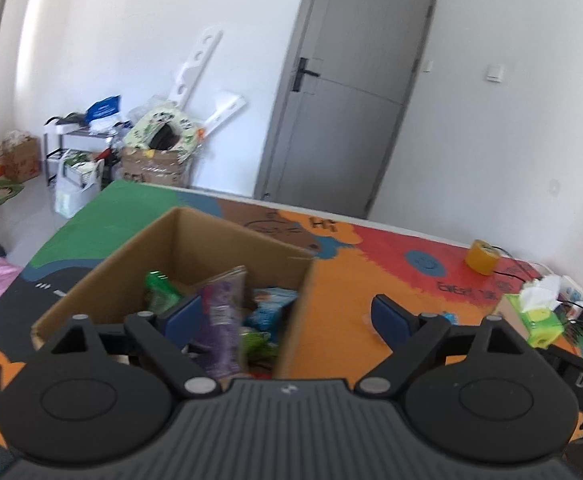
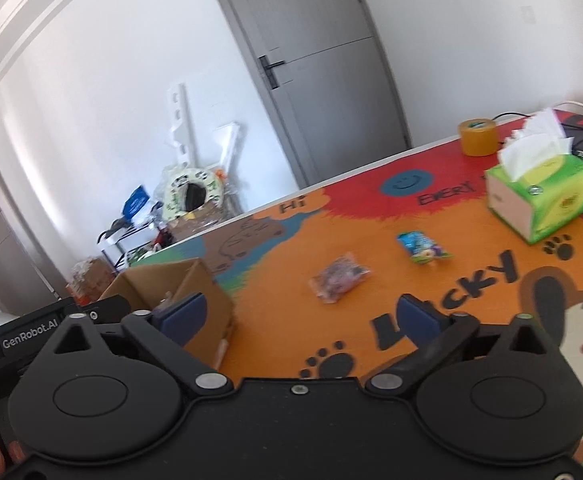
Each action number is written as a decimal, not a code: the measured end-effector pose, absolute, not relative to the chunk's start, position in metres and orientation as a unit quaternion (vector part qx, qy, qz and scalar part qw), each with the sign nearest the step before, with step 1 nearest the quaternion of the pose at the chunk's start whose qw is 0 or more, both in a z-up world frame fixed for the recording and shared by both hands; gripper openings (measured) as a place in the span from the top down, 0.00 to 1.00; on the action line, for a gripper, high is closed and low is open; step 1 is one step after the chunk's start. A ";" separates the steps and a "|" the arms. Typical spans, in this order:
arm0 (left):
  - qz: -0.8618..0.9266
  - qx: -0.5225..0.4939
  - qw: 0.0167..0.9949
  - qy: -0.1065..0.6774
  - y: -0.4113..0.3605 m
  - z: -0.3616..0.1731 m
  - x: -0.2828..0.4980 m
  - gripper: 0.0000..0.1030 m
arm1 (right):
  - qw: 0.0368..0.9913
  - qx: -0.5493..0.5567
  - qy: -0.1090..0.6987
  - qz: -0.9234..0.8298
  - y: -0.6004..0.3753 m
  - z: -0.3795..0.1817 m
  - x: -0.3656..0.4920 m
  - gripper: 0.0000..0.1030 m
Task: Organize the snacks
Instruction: 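Move both open tools back over the remaining snacks on the mat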
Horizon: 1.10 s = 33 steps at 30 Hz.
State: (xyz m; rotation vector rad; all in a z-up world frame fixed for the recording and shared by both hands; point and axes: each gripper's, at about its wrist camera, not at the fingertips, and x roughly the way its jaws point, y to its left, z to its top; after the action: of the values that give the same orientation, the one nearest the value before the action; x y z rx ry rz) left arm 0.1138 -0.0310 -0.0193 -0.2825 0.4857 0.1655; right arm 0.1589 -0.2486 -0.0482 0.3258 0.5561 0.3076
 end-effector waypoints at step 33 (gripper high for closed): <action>0.015 -0.095 0.963 0.252 -0.112 -0.042 0.164 0.11 | 0.934 0.208 0.274 0.097 -0.322 -0.077 0.183 0.00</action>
State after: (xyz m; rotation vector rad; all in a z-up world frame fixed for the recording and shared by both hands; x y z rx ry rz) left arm 0.1640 -0.1119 -0.0419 -0.1923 0.5102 0.0296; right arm 0.1831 -0.3223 -0.0768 0.4257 0.5608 0.1979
